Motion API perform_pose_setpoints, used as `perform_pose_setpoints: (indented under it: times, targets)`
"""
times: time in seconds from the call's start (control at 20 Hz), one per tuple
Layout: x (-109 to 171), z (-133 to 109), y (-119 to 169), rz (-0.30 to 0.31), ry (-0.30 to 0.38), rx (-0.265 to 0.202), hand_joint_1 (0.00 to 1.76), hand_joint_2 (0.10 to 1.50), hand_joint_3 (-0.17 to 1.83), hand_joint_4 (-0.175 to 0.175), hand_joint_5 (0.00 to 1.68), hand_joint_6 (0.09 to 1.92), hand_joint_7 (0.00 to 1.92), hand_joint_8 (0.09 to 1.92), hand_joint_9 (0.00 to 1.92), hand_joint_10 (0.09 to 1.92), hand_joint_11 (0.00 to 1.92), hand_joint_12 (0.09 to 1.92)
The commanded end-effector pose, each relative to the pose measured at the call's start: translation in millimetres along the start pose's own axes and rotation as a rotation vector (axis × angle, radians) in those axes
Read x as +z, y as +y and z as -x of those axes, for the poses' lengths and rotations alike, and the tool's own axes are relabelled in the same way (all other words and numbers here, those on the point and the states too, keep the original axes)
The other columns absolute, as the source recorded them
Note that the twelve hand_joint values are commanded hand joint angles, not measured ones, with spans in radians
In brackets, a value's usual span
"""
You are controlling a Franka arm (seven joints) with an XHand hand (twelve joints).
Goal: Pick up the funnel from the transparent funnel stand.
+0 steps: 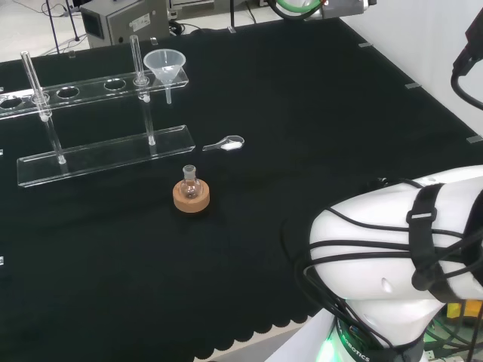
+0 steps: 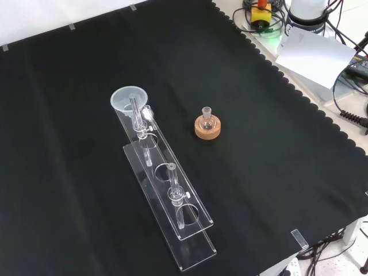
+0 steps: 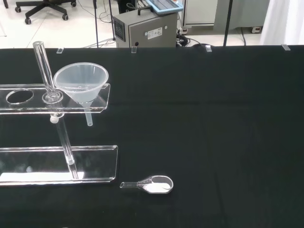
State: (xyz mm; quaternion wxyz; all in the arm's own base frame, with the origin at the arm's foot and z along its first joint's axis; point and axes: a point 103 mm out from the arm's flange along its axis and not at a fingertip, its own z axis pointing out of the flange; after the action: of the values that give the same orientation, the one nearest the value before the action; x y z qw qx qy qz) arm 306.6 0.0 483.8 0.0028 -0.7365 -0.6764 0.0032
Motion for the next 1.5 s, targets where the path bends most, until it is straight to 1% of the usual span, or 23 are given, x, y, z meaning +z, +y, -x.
perform_pose_setpoints:
  times: [0.05,0.1,0.15,0.25,0.3,0.4,0.55,0.6,0.7,0.8,0.9,1.05,1.15,1.2,1.3,1.5]
  targets:
    - [-0.7,1.4,0.3,0.006,-0.033,-0.004,0.10,1.15,0.44,-0.021,0.28,0.09,0.02,0.49,0.17,0.64,0.03,1.33]
    - [-0.5,-0.7,1.2,0.005,-0.053,0.003,0.05,1.19,0.43,-0.016,0.27,0.09,0.01,0.47,0.15,0.64,0.02,1.33]
    - [-0.6,3.8,1.3,0.010,-0.047,0.018,0.02,1.20,0.42,-0.013,0.27,0.09,0.01,0.46,0.14,0.64,0.01,1.33]
    - [-0.4,6.9,1.9,0.012,-0.058,0.028,0.00,1.22,0.42,-0.011,0.26,0.09,0.00,0.45,0.13,0.63,0.00,1.32]
    - [0.4,4.6,2.6,0.008,-0.069,0.030,0.00,1.22,0.41,-0.011,0.26,0.09,0.00,0.44,0.13,0.63,0.00,1.32]
    - [3.6,-8.6,5.6,-0.008,-0.089,0.035,0.00,1.23,0.41,-0.011,0.26,0.09,0.00,0.44,0.13,0.63,0.00,1.32]
    - [11.3,-34.5,9.5,-0.009,-0.097,0.051,0.00,1.23,0.41,-0.011,0.26,0.09,0.00,0.44,0.13,0.63,0.00,1.32]
    - [14.8,-40.9,11.5,-0.009,-0.091,0.058,0.00,1.23,0.40,-0.011,0.26,0.09,0.00,0.44,0.13,0.63,0.00,1.32]
    - [24.1,-44.7,16.1,-0.012,-0.064,0.071,0.00,1.24,0.39,-0.011,0.26,0.09,0.00,0.44,0.13,0.64,0.00,1.32]
    - [32.6,-39.9,23.9,-0.028,-0.032,0.087,0.00,1.25,0.36,-0.011,0.27,0.09,0.00,0.45,0.13,0.64,0.00,1.32]
    - [40.3,-35.0,33.6,-0.041,-0.017,0.092,0.00,1.25,0.35,-0.011,0.27,0.09,0.00,0.45,0.13,0.64,0.00,1.32]
    - [50.6,-25.3,50.8,-0.060,-0.016,0.079,0.00,1.25,0.35,-0.011,0.27,0.09,0.00,0.45,0.13,0.64,0.00,1.32]
    - [59.5,-20.3,67.4,-0.073,-0.018,0.072,0.00,1.25,0.35,-0.011,0.27,0.09,0.00,0.45,0.13,0.64,0.00,1.32]
    - [63.3,-19.2,76.3,-0.076,-0.020,0.065,0.00,1.25,0.35,-0.011,0.27,0.09,0.00,0.45,0.13,0.64,0.00,1.32]
    - [72.3,-16.2,94.0,-0.082,-0.049,0.052,0.00,1.25,0.34,-0.012,0.27,0.09,0.00,0.45,0.14,0.64,0.00,1.32]
    - [90.0,-14.1,129.2,-0.104,-0.046,0.024,0.01,1.25,0.33,-0.015,0.27,0.09,0.00,0.46,0.15,0.64,0.00,1.33]
